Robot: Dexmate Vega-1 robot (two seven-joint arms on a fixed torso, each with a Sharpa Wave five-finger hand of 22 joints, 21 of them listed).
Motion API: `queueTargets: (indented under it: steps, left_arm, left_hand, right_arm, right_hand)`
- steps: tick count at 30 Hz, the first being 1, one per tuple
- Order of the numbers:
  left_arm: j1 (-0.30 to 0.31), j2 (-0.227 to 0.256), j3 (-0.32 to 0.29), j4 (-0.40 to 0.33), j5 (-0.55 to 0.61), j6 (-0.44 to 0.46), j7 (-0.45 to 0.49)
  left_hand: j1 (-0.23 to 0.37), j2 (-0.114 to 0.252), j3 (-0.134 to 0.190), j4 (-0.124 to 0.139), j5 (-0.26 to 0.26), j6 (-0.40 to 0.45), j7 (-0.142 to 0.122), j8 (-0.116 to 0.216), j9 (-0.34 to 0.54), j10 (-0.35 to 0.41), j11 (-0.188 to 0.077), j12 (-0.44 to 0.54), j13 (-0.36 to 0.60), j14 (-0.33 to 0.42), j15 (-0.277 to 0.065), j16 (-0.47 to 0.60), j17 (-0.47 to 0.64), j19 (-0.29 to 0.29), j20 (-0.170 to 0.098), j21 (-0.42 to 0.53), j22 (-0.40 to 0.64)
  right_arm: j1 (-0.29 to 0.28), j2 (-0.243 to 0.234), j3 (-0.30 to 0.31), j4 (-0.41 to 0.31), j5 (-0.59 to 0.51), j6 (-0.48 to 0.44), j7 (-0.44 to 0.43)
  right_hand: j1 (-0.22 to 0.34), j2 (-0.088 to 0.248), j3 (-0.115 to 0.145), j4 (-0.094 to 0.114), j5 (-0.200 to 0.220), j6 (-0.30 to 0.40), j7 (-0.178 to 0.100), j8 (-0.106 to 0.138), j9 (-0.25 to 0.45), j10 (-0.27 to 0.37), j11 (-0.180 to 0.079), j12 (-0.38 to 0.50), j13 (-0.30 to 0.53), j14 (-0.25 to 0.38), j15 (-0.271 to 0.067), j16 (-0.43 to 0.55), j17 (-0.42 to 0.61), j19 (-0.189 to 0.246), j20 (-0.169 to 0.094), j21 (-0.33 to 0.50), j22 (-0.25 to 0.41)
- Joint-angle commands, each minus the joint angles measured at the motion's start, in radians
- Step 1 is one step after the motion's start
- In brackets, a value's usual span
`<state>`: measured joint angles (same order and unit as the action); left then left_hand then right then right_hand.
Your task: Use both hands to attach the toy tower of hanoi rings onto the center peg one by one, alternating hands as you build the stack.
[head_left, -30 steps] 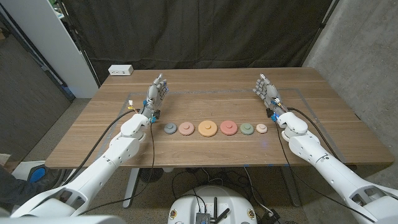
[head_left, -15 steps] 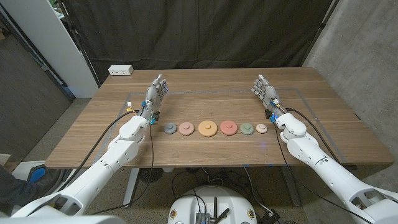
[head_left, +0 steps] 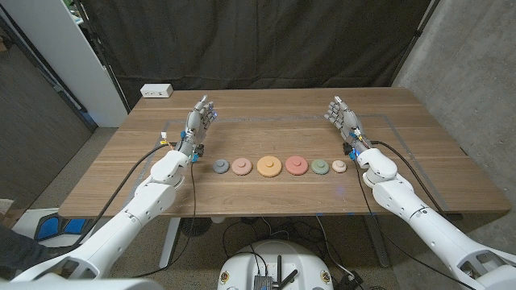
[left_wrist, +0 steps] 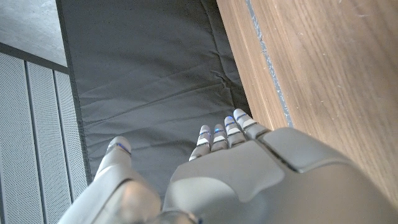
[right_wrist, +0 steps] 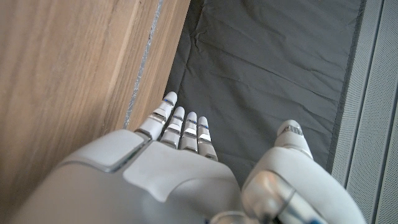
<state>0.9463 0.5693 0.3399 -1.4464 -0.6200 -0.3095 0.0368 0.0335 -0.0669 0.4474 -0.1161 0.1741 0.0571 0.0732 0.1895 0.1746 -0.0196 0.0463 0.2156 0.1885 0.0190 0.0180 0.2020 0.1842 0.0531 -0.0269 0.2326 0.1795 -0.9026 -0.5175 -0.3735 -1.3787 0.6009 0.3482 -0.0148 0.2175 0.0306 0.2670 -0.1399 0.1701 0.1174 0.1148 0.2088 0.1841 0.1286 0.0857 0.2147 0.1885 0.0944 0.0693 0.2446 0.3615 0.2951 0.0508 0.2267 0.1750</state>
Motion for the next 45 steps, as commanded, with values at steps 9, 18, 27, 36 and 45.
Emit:
queueTargets:
  steps: [9, 18, 27, 36, 45]
  left_arm:
    - [0.023, 0.028, -0.006, -0.045, 0.023, 0.028, 0.031]
    - [0.017, 0.033, 0.001, -0.052, 0.021, 0.051, 0.026]
    - [0.001, 0.008, 0.007, -0.018, 0.026, 0.028, 0.028]
    - [-0.005, -0.01, 0.008, 0.012, 0.017, 0.01, 0.021]
    - [0.007, 0.01, 0.001, -0.012, 0.027, 0.029, 0.04]
  left_hand:
    - [0.003, 0.018, 0.003, -0.009, 0.005, 0.014, -0.044, 0.001, 0.004, 0.008, -0.012, -0.004, 0.002, 0.147, -0.008, 0.04, 0.007, 0.106, 0.043, 0.033, 0.012]
    - [-0.01, 0.023, -0.003, -0.005, 0.004, 0.017, -0.051, 0.001, 0.005, 0.024, 0.006, 0.0, 0.003, 0.336, -0.007, 0.09, 0.023, 0.207, 0.069, 0.08, 0.034]
    - [-0.015, 0.035, -0.006, 0.002, 0.004, 0.076, -0.048, 0.016, 0.006, 0.076, -0.023, 0.016, 0.006, 0.441, -0.032, 0.124, 0.05, 0.317, 0.071, 0.148, 0.066]
    - [-0.011, 0.049, -0.004, 0.002, 0.003, 0.102, -0.042, 0.015, 0.008, 0.101, -0.057, 0.017, 0.009, 0.552, -0.047, 0.174, 0.088, 0.414, 0.063, 0.221, 0.106]
    - [0.054, 0.054, 0.006, -0.043, 0.002, 0.082, -0.035, 0.002, 0.009, 0.129, -0.058, 0.006, 0.021, 0.791, -0.107, 0.335, 0.173, 0.58, 0.017, 0.362, 0.199]
  right_arm:
    - [0.009, -0.001, -0.001, -0.006, 0.011, -0.017, 0.009]
    - [0.017, 0.003, -0.002, 0.012, 0.013, -0.01, 0.021]
    - [0.011, 0.018, 0.0, 0.016, -0.006, 0.005, -0.022]
    - [0.019, 0.023, -0.006, 0.026, -0.016, 0.001, -0.029]
    - [0.034, 0.046, -0.018, 0.062, -0.034, 0.013, -0.045]
  right_hand:
    - [0.009, 0.012, 0.008, -0.003, 0.006, 0.015, -0.035, -0.005, 0.004, 0.032, -0.001, -0.003, 0.008, 0.185, 0.002, 0.071, 0.005, 0.145, 0.028, 0.047, 0.012]
    - [0.022, 0.031, 0.015, -0.004, 0.007, 0.036, -0.061, -0.002, 0.008, 0.086, 0.001, 0.012, 0.018, 0.36, -0.004, 0.15, 0.042, 0.272, 0.039, 0.098, 0.025]
    - [0.037, 0.037, 0.018, -0.009, 0.011, 0.112, -0.065, 0.016, 0.011, 0.148, 0.001, 0.039, 0.037, 0.52, -0.043, 0.246, 0.122, 0.385, 0.032, 0.18, 0.067]
    - [0.049, 0.033, 0.017, -0.013, 0.013, 0.143, -0.071, 0.017, 0.013, 0.175, -0.008, 0.046, 0.048, 0.625, -0.092, 0.326, 0.194, 0.487, -0.005, 0.258, 0.103]
    - [0.078, 0.035, 0.022, -0.018, 0.017, 0.183, -0.083, 0.018, 0.014, 0.21, -0.011, 0.047, 0.056, 0.731, -0.16, 0.435, 0.292, 0.575, -0.049, 0.347, 0.156]
